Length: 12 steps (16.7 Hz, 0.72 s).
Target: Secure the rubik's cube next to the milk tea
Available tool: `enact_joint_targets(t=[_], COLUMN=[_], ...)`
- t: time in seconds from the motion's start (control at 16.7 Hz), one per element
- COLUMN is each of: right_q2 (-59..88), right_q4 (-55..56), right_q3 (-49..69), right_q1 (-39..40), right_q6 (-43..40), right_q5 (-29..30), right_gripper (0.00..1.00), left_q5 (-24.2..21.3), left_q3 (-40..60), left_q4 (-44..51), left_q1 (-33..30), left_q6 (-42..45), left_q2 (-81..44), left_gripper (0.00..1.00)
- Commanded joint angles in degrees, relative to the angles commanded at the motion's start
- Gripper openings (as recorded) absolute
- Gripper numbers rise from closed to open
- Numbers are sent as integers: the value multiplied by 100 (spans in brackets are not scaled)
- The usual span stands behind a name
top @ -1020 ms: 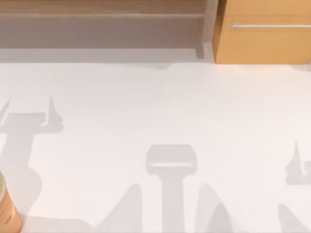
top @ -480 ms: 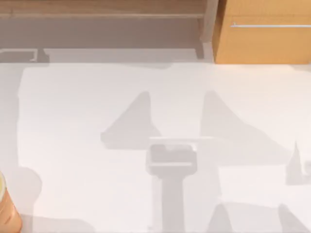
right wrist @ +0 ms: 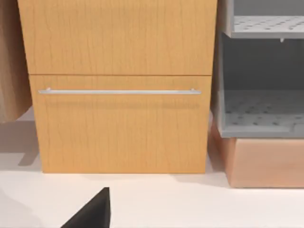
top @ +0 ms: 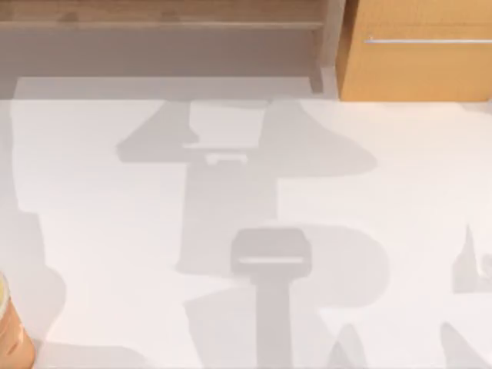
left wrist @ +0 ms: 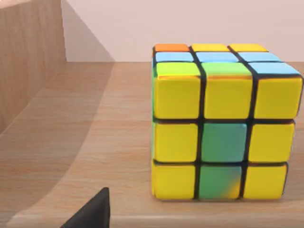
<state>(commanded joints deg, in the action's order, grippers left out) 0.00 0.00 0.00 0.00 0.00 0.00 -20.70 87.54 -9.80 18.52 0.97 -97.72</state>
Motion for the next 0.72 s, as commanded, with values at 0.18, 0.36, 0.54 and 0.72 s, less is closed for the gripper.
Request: enact_joint_targets(t=[0.18,0.36,0.54,0.72], right_q2=[0,0,0,0], right_q4=[0,0,0,0], right_q3=[0,0,0,0], right_q1=[0,0,0,0], right_q6=[0,0,0,0], right_q5=[0,0,0,0], right_gripper=[100,100,100,100], left_q5=[-5,8,72,156], left_q3=[24,13,337,877], left_q4=[-4,8,130,285], left_q1=[5,-26,-77,-164], left_q6=[0,0,-3,-10], left_q2=[-22,-9,-199,-577], left_gripper=[100,100,100,100])
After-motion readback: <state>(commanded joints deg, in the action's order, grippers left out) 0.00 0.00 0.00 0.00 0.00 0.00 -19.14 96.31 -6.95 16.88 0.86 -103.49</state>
